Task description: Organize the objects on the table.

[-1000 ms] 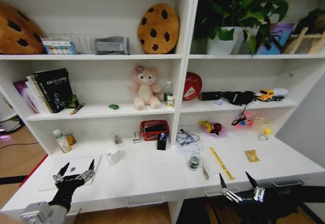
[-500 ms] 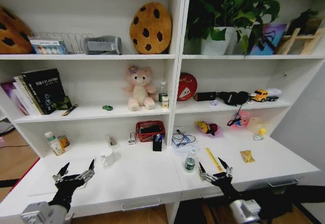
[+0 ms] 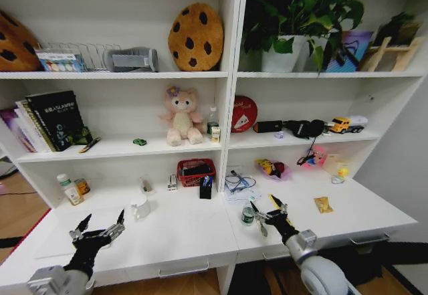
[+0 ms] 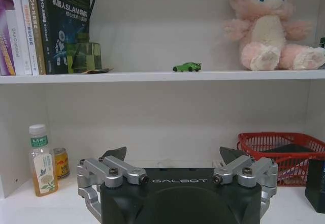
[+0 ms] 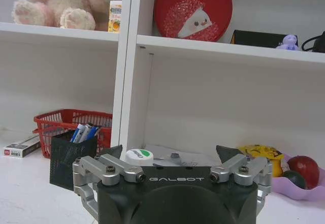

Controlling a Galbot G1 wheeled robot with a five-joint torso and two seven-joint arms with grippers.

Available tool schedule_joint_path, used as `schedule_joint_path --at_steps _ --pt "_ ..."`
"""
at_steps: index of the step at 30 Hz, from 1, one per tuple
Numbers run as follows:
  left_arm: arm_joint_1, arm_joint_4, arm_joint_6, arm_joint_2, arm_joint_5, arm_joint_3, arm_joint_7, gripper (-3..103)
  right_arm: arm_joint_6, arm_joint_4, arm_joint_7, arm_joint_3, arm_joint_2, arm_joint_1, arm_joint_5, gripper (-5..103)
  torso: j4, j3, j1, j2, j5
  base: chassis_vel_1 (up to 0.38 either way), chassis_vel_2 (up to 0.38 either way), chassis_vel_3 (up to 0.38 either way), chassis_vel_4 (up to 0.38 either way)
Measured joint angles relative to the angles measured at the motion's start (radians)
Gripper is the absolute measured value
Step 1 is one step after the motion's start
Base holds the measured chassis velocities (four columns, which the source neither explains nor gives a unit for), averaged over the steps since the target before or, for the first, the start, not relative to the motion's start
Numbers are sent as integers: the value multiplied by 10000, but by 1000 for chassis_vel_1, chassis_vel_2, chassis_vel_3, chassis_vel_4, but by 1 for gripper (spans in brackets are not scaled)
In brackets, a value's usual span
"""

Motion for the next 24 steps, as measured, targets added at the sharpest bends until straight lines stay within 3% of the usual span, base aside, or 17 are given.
schedule_joint_path --at_steps 15,19,24 --pt "0 0 0 1 -1 0 2 100 -84 -1397 -490 -1163 -175 1626 256 103 -1 -1 0 1 -1 0 0 0 0" --pt "-1 0 0 0 0 0 1 100 -103 -1573 -504 -1451 -142 1885 327 96 -1 -1 0 1 -1 0 0 0 0" --pt "0 0 0 1 0 0 1 100 -110 -1796 -571 -1890 -69 2288 527 76 0 -1 0 1 0 0 0 0 0"
